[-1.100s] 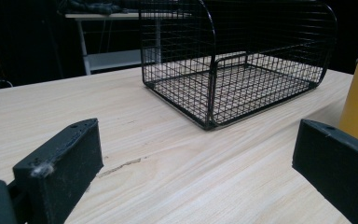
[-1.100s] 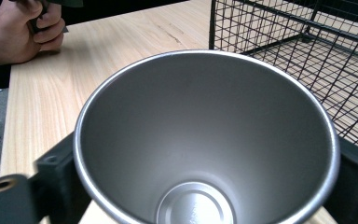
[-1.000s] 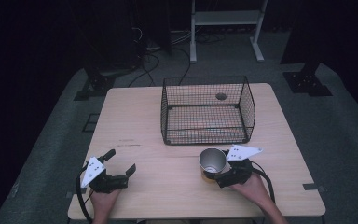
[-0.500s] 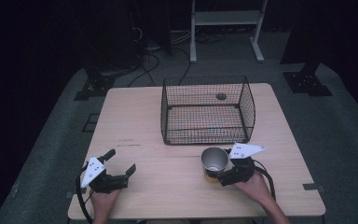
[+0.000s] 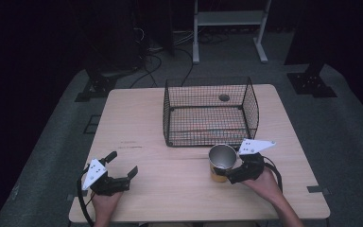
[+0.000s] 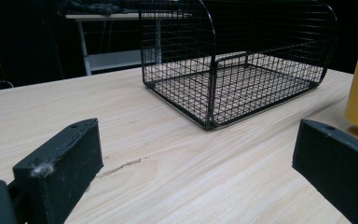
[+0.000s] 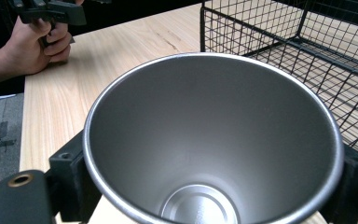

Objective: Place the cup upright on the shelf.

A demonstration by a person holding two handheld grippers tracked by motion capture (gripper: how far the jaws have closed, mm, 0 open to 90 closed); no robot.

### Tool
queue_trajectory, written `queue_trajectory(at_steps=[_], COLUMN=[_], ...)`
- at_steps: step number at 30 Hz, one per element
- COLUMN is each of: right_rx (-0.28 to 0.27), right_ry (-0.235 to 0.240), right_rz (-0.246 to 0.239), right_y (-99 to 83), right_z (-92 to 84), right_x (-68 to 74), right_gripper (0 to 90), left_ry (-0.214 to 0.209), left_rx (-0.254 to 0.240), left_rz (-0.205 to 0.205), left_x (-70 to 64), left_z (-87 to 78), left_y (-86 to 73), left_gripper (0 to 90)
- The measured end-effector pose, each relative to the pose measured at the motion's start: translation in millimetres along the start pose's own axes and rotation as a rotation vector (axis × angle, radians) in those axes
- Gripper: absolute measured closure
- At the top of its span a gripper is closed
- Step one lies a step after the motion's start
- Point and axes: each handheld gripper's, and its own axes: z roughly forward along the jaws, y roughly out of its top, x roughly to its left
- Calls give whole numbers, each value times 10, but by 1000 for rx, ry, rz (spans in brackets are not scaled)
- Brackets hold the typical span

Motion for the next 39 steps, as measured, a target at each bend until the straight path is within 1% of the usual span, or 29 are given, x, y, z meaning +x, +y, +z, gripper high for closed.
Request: queue_trajectory(at_steps=[2,10,14,21,25,31,39], right_rx=[1,8,2,-7,-7,-12,-40], right_ry=[8,15,25,30,35,42,62], right_rz=[2,-6,-3,-1,-13,-27,-33], right_y=[24,136,184,267,329,450,665], right_z=[-12,-44,-53,-65,-56,-42,-33], right_x=[-19,-88,-117,-160,-165,-189,-248], right_gripper=[122,122,122,122,122,122,122], left_ry=[0,-1,-1,-1,-1,-1,-3], left_rx=[1,0,0,1,1,1,0], left_rz=[0,0,0,0,0,-1,-2], left_x=[-1,1,-1,0,0,1,1], left_z=[0,0,0,1,1,0,-1], left_y=[0,0,0,0,0,0,-1], left_gripper=[8,8,8,8,9,8,8])
